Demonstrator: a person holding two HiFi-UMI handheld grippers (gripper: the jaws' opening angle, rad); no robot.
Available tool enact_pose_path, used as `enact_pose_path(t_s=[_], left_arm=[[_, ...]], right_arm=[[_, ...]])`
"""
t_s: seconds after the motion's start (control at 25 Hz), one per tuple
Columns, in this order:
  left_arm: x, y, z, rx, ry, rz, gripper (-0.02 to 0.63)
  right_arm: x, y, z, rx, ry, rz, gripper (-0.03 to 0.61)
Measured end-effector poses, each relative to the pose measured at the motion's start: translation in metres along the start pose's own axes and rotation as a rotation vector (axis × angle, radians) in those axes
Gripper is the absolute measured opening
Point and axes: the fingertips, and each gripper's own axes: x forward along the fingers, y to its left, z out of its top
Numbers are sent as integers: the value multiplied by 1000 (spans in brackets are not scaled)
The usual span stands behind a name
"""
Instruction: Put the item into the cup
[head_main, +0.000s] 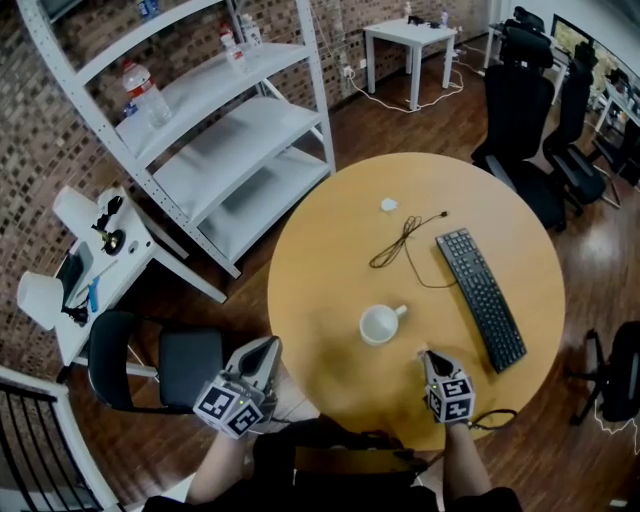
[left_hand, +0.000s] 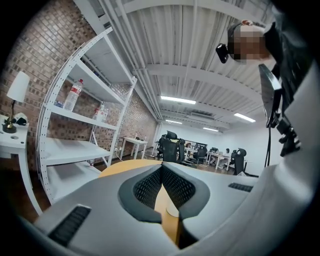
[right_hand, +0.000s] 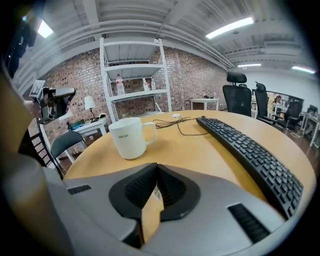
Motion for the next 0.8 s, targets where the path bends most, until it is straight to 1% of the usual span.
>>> enact_pose_path(t_s=[0.08,0.28,0.36,0.52,0.6,0.68,0.8], left_arm=[[1,-2,-1,-9,-5,0,3],[6,-3,-2,-33,-38,-5,3],[8,-3,0,-40,-57,-6,3],[6,1,8,-39,-94,11,3],[2,8,12,-47,-115,24,3],[-2,16,14,-54,-126,31,3],[-12,29,16,-52,-133,55,3]], right_arm=[[-9,-1,22,-19,-45,3,9],[-26,6,97,-84,-171,35,11],[-31,16,125,-122,-218,59,11],[-36,44,165,-174,-276,119,11],[-31,59,176,-192,-291,143,11],[-20,70,177,-215,-291,168,11],[-5,85,173,-258,-257,193,11]])
